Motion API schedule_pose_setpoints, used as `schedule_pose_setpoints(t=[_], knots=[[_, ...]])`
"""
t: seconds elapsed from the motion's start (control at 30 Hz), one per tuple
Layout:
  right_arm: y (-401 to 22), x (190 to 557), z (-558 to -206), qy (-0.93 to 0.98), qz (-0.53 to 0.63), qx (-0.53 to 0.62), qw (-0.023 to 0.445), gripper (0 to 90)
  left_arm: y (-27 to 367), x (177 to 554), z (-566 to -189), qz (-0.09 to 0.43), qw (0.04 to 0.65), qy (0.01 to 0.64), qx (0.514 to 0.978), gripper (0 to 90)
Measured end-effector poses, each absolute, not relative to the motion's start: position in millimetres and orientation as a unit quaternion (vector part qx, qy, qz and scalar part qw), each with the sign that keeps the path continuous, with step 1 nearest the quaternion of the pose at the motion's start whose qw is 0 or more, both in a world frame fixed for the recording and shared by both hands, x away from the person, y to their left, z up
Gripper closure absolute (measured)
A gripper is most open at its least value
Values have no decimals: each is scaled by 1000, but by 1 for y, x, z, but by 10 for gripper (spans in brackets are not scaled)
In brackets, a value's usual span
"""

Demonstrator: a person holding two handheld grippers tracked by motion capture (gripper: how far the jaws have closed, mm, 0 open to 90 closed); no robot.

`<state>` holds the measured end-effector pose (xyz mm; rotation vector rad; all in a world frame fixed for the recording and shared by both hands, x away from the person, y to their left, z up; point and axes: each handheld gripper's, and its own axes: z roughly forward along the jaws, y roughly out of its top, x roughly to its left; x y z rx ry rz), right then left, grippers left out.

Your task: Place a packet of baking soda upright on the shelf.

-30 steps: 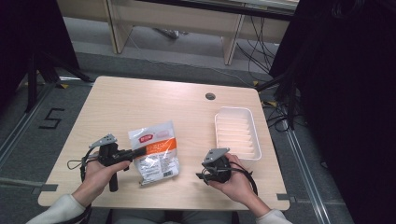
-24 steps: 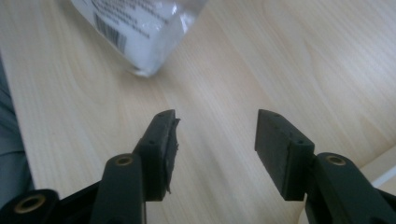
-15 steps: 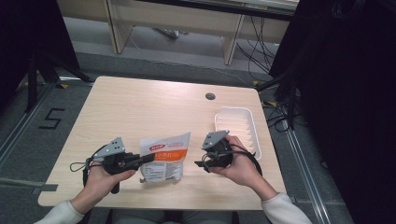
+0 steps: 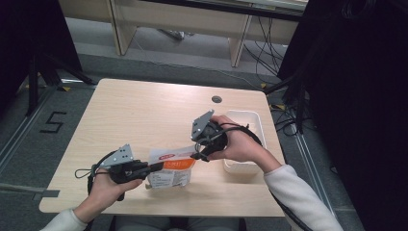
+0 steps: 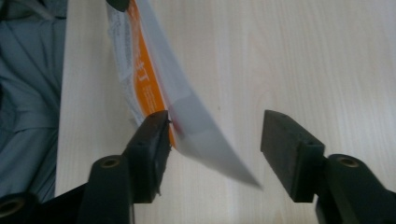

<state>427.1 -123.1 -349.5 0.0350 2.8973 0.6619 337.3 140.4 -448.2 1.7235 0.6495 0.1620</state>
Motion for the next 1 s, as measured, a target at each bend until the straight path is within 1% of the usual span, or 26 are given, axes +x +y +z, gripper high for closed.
schedule_pose_setpoints(t=[0.03,0.07,0.13,0.17,0.27,0.3,0.33,0.37,0.4,0.43,0.47,0.5,0.53,0.57,0.6,0.63,0.67,0.8,0.83,0.9,0.93,0.97,1.0], knots=[[-123,427,-349,971,222,12,85,452,140,337,-448,70,602,280,744,891],[-117,425,-348,978,199,14,67,499,139,336,-448,68,603,277,745,891],[-113,424,-349,982,182,11,49,547,138,336,-448,66,605,271,745,891],[-113,424,-349,982,182,11,49,547,138,336,-448,66,605,271,745,890],[-106,425,-357,986,162,-11,30,603,137,333,-449,64,604,267,748,890],[-106,425,-357,986,162,-11,30,603,137,333,-449,64,604,267,748,890],[-104,424,-359,987,158,-16,29,625,137,334,-449,68,606,255,751,890],[-103,423,-361,989,145,-23,19,680,136,332,-449,65,605,263,749,890],[-101,422,-362,990,141,-25,13,705,135,331,-448,65,605,263,748,890],[-101,422,-362,990,141,-25,13,705,135,331,-448,65,605,263,748,890],[-100,421,-362,990,138,-31,13,737,136,331,-449,66,605,263,749,890],[-98,419,-361,992,125,-29,11,824,136,331,-449,67,605,263,748,890],[-98,419,-361,992,125,-29,11,824,136,331,-449,67,605,263,748,889],[-97,420,-362,991,126,-43,11,864,136,331,-449,69,605,263,748,889],[-96,416,-361,993,111,-25,10,900,136,332,-449,69,605,262,749,889],[-94,419,-363,991,120,-53,15,900,136,332,-449,70,604,263,749,889],[-92,417,-363,992,115,-46,20,900,137,331,-449,72,604,267,748,888],[-90,420,-364,990,124,-56,22,900,140,331,-452,67,607,278,741,882],[-90,418,-363,992,119,-44,18,900,140,331,-453,68,608,277,741,882],[-87,416,-361,991,117,-52,25,900,141,329,-454,71,607,278,741,841],[-86,416,-361,991,117,-62,26,900,141,329,-455,68,610,279,739,841],[-84,417,-360,989,120,-87,23,900,142,328,-456,70,612,279,737,809],[-83,412,-356,993,102,-50,19,900,142,327,-457,74,607,281,740,733]])
